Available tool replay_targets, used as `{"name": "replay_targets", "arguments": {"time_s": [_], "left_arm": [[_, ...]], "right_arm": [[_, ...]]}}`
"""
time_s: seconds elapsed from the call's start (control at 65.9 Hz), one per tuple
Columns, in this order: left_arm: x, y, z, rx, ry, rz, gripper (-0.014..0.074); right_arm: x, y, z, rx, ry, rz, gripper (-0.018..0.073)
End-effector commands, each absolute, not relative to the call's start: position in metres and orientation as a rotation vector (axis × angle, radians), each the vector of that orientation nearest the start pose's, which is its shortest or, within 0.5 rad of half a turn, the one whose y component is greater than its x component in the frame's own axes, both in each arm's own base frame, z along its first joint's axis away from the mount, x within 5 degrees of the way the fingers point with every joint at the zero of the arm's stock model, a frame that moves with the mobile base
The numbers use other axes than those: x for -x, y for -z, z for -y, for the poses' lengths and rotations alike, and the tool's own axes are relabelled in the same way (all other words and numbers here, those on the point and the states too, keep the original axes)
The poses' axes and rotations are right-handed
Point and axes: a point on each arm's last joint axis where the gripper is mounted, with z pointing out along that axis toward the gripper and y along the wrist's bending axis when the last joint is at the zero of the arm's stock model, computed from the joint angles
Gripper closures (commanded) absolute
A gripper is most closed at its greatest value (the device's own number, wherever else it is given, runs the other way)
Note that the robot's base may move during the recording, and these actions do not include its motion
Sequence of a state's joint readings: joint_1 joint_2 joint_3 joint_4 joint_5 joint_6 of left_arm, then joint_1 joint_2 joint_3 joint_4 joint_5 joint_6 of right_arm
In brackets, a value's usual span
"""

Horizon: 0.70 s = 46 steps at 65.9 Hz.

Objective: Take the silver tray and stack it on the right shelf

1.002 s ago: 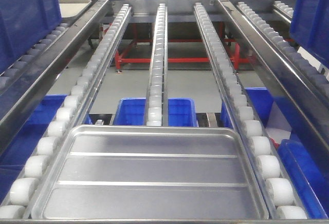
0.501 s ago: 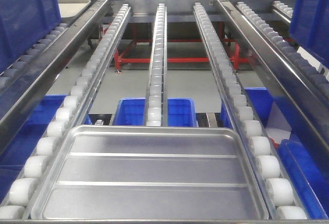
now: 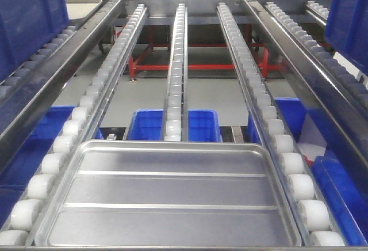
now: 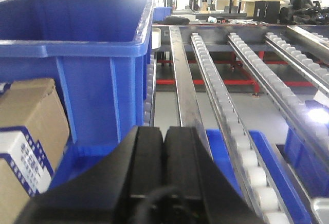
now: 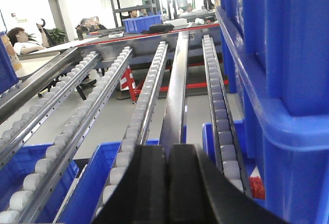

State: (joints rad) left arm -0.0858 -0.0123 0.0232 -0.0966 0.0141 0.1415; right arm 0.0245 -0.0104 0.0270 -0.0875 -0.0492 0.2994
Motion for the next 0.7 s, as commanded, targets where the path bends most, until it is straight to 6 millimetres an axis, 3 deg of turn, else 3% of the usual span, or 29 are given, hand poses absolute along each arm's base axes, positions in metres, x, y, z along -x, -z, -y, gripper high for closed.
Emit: {"name": "replay_targets", "arguments": {"time_s": [0.0, 0.212, 0.319, 0.41, 0.516, 0.683], "left_arm": [[-0.053, -0.228, 0.006, -0.064, 0.09, -1.501, 0.0696], [-0.066, -0.272, 0.01, -0.069, 0.145, -1.667, 0.0696], [-0.08, -0.283, 0.016, -0.109, 0.184, -1.93, 0.0696], [-0.094, -0.289, 0.022, -0.146, 0.229, -2.183, 0.0696], [-0.115, -0.294, 0.025, -0.153, 0.25, -2.306, 0.0696], [-0.141, -0.281, 0.034, -0.086, 0.372, -2.432, 0.0696]], "right_arm": [[-0.053, -0.235, -0.002, -0.127, -0.216, -1.348, 0.0506], [-0.068, -0.269, 0.0, -0.177, -0.178, -1.625, 0.0506], [-0.084, -0.277, 0.001, -0.216, -0.141, -1.869, 0.0506], [-0.102, -0.286, 0.001, -0.246, -0.116, -2.048, 0.0506], [-0.122, -0.293, 0.0, -0.282, -0.124, -2.181, 0.0506], [-0.146, -0.277, -0.003, -0.339, -0.142, -2.401, 0.0506]]}}
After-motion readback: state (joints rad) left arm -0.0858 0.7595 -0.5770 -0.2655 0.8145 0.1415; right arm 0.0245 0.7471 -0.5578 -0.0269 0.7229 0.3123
